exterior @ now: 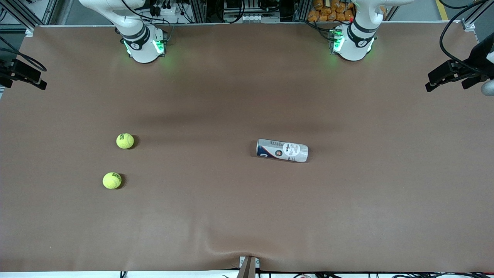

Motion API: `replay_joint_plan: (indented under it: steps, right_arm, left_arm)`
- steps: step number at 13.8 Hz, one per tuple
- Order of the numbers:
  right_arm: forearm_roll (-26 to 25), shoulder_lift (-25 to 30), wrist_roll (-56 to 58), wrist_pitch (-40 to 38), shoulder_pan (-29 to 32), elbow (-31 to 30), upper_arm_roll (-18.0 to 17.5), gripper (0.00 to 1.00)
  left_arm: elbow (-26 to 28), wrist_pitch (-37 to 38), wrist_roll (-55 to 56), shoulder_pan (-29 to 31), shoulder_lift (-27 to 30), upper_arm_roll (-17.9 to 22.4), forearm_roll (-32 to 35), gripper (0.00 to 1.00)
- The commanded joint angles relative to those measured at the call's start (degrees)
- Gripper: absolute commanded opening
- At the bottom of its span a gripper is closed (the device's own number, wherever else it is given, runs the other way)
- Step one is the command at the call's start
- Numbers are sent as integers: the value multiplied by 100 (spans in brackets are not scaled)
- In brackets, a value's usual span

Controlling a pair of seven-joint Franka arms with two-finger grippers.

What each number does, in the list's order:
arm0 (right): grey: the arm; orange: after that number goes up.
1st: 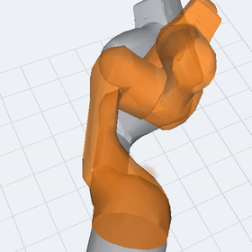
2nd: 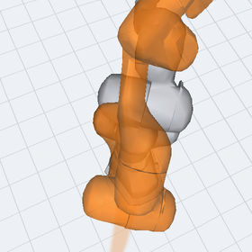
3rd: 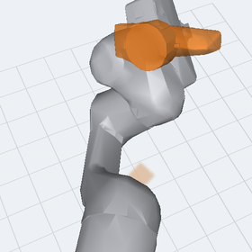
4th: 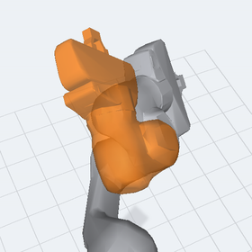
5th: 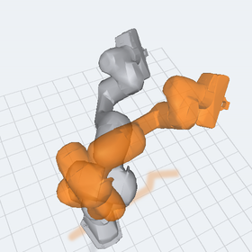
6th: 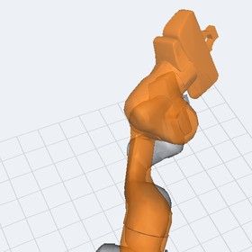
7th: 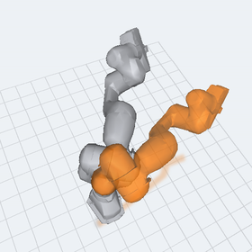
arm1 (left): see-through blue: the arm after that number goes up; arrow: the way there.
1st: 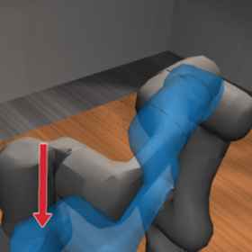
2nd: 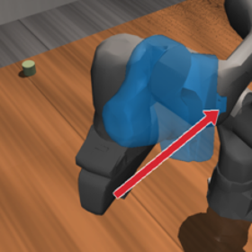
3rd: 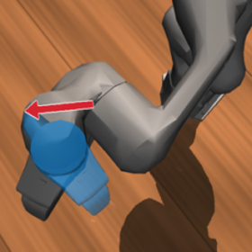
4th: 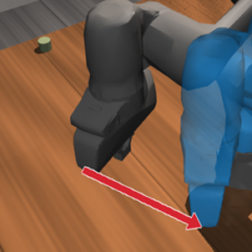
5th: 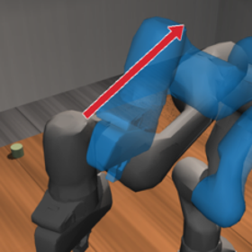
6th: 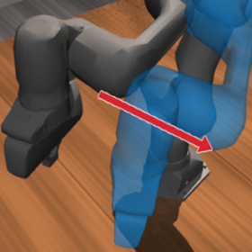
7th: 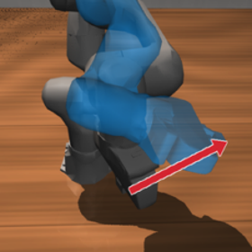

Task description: Insert tennis ball vertically with right arm

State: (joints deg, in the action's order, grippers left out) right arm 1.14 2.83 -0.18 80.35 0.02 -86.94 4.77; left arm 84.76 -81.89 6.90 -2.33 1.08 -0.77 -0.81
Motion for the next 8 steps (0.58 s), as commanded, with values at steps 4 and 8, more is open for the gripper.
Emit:
replay_joint_plan:
  steps: [4,8]
  right_arm:
    - [-52,121,-25,34,-37,-130,15,100]
    - [-52,112,-25,34,-37,-156,15,100]
  left_arm:
    - [-56,-28,-216,84,-12,-11,55,100]
    - [-12,-11,-338,171,-187,-11,-120,100]
